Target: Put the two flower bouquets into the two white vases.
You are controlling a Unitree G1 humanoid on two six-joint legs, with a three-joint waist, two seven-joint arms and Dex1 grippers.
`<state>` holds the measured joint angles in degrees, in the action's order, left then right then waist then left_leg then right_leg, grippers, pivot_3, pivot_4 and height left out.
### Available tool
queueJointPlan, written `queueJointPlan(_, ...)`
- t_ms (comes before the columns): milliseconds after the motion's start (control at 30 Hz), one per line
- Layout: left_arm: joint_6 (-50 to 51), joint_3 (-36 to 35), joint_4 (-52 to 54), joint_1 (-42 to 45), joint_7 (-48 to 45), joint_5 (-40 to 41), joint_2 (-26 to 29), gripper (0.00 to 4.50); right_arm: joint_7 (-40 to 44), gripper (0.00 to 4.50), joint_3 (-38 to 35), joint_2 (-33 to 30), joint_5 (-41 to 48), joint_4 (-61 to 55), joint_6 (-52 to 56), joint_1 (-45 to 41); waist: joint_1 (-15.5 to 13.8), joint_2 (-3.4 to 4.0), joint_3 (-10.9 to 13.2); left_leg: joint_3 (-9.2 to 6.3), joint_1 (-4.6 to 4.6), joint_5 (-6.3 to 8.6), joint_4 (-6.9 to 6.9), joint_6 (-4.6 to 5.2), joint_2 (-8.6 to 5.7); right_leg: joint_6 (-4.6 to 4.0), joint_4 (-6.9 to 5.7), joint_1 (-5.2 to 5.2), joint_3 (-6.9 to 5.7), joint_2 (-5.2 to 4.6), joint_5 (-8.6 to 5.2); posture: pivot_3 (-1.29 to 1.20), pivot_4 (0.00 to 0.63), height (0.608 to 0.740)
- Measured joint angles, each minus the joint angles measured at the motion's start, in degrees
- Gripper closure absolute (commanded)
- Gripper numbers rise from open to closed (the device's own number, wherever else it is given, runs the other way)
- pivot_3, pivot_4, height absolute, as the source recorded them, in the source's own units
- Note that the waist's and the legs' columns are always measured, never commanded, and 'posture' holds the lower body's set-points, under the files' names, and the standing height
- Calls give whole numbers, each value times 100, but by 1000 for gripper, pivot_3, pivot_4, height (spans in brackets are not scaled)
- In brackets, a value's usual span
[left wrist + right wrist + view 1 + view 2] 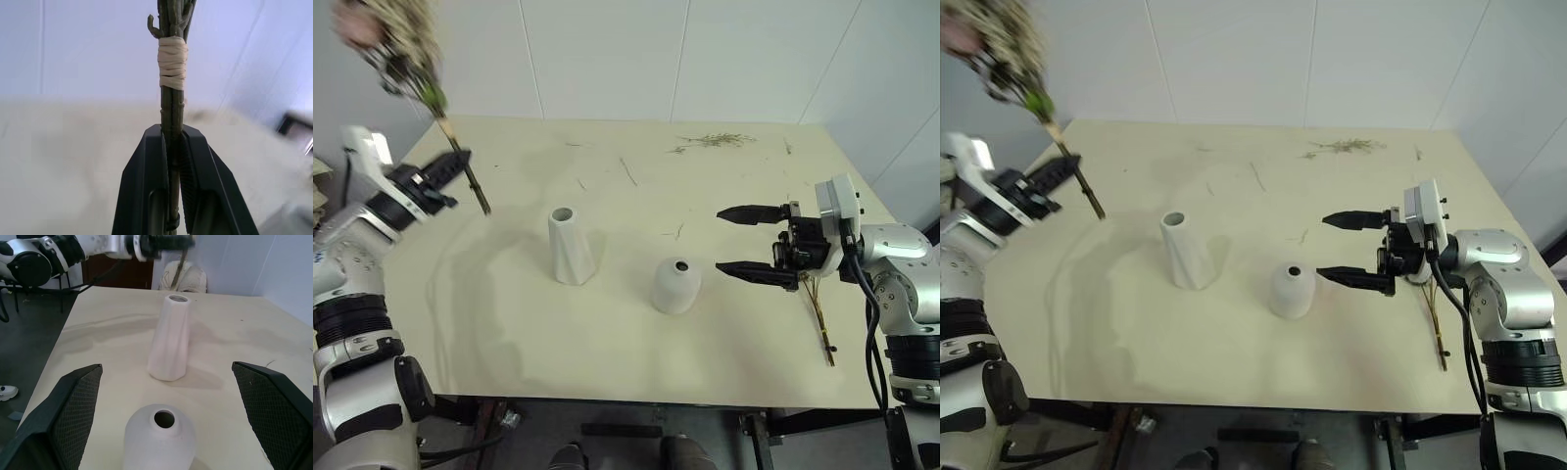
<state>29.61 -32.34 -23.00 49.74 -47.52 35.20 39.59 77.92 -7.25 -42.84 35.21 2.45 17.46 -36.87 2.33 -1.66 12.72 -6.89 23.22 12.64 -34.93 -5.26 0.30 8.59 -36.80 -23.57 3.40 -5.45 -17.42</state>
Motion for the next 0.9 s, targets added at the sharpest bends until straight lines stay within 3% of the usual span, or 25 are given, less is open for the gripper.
queueJointPlan(267,367,232,1013,23,-478,1019,-295,4448,-181,0,0,97,-35,2,-17,0,-55,0,0,-1,-8,1,-22,7,-3,8,-5,17,2,2,11,0,150,740)
queueJointPlan(533,29,1093,736,28,-956,844,-704,4448,-408,0,-65,143,-49,-92,-90,156,-52,0,0,-1,-7,1,-13,9,-3,7,5,15,3,3,13,0,150,740)
queueJointPlan(900,-681,1490,197,35,-1326,415,-918,4448,-820,0,-217,144,33,-597,18,504,-64,0,0,-1,-2,3,-12,13,-4,8,17,15,3,3,13,0,150,740)
